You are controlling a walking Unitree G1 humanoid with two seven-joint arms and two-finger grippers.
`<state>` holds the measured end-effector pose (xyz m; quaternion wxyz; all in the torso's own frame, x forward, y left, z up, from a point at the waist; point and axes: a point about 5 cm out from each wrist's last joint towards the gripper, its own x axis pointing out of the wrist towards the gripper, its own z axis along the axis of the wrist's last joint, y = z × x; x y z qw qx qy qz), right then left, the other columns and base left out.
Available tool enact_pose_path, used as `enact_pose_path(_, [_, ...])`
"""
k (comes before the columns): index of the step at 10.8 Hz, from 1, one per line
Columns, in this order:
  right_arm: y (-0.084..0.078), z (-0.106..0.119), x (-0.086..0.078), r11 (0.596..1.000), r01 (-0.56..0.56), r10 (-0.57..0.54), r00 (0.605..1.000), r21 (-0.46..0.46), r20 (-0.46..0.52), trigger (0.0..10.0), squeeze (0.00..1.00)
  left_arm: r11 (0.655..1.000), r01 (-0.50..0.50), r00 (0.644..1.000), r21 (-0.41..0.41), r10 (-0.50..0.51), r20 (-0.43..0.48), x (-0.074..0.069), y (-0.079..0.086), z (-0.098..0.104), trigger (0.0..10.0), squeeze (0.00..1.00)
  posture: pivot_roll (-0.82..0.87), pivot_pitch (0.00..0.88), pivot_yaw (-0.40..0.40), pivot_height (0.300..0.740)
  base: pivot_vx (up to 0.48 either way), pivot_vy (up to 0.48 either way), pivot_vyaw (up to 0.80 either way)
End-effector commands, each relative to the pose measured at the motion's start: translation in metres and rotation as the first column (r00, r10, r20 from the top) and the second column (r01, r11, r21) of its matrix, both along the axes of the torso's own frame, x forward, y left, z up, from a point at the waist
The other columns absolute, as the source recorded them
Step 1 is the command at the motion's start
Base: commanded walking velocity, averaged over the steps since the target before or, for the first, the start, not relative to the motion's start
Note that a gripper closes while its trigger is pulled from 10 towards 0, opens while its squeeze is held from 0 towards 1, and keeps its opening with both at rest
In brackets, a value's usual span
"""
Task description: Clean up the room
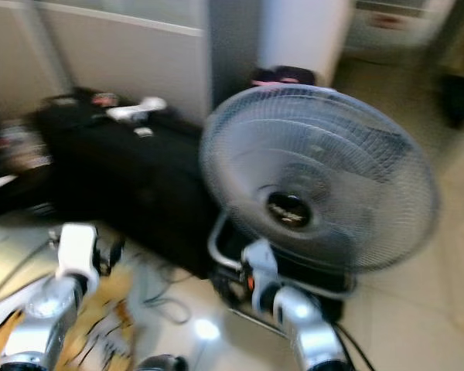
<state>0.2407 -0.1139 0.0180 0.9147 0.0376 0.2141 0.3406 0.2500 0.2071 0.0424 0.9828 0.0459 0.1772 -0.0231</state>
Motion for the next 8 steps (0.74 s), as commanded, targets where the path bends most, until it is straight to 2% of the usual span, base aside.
enact_pose_path(1, [-0.004, 0.025, 0.014, 0.999, 0.043, -0.043, 0.993, 0.009, 0.111, 10.0, 1.00, 1.000, 0.019, 1.000, 0.020, -0.019, 0.020, -0.001, -0.004, 0.010, 10.0, 0.00, -0.01, 0.000, 0.005, 0.740, 0.000, 0.000, 0.80])
enact_pose_path(2, [-0.014, 0.046, 0.021, 0.990, 0.138, -0.127, 0.968, -0.039, 0.219, 10.0, 1.00, 0.998, 0.028, 0.992, 0.055, -0.034, 0.122, 0.003, -0.013, 0.031, 10.0, 0.00, -0.01, 0.000, 0.002, 0.740, 0.000, 0.000, 0.80])
enact_pose_path(3, [-0.016, 0.053, 0.017, 0.986, 0.166, -0.156, 0.962, -0.025, 0.225, 10.0, 1.00, 0.992, -0.008, 0.977, 0.122, -0.018, 0.213, 0.005, -0.014, 0.044, 10.0, 0.00, -0.01, 0.000, 0.008, 0.740, 0.000, 0.000, 0.80])
enact_pose_path(4, [-0.015, 0.057, 0.008, 0.983, 0.175, -0.156, 0.957, -0.060, 0.244, 10.0, 1.00, 0.986, -0.066, 0.957, 0.153, 0.019, 0.289, 0.002, -0.016, 0.054, 10.0, 0.18, -0.03, 0.000, 0.024, 0.740, 0.000, 0.000, 0.80])
enact_pose_path(5, [-0.013, 0.062, -0.008, 0.974, 0.225, -0.210, 0.949, -0.039, 0.234, 10.0, 1.00, 0.988, -0.082, 0.951, 0.130, 0.038, 0.306, -0.005, -0.026, 0.064, 10.0, 0.35, -0.06, 0.000, 0.037, 0.740, 0.000, 0.000, 0.80])
enact_pose_path(6, [-0.019, 0.060, -0.016, 0.951, 0.309, -0.299, 0.935, -0.022, 0.191, 10.0, 1.00, 0.986, -0.046, 0.947, 0.157, -0.007, 0.322, -0.007, -0.036, 0.069, 10.0, 0.41, -0.08, 0.000, 0.039, 0.740, 0.000, 0.000, 0.80])
enact_pose_path(7, [-0.027, 0.049, -0.025, 0.923, 0.364, -0.339, 0.922, -0.125, 0.186, 10.0, 1.00, 0.984, -0.062, 0.930, 0.169, -0.004, 0.368, -0.005, -0.043, 0.073, 10.0, 0.42, -0.09, 0.000, 0.044, 0.740, 0.000, 0.000, 0.80])
enact_pose_path(8, [-0.036, 0.043, -0.033, 0.871, 0.464, -0.435, 0.881, -0.163, 0.184, 10.0, 1.00, 0.989, -0.041, 0.933, 0.142, -0.013, 0.360, -0.004, -0.052, 0.071, 10.0, 0.54, -0.10, 0.000, 0.061, 0.740, 0.000, 0.000, 0.80])
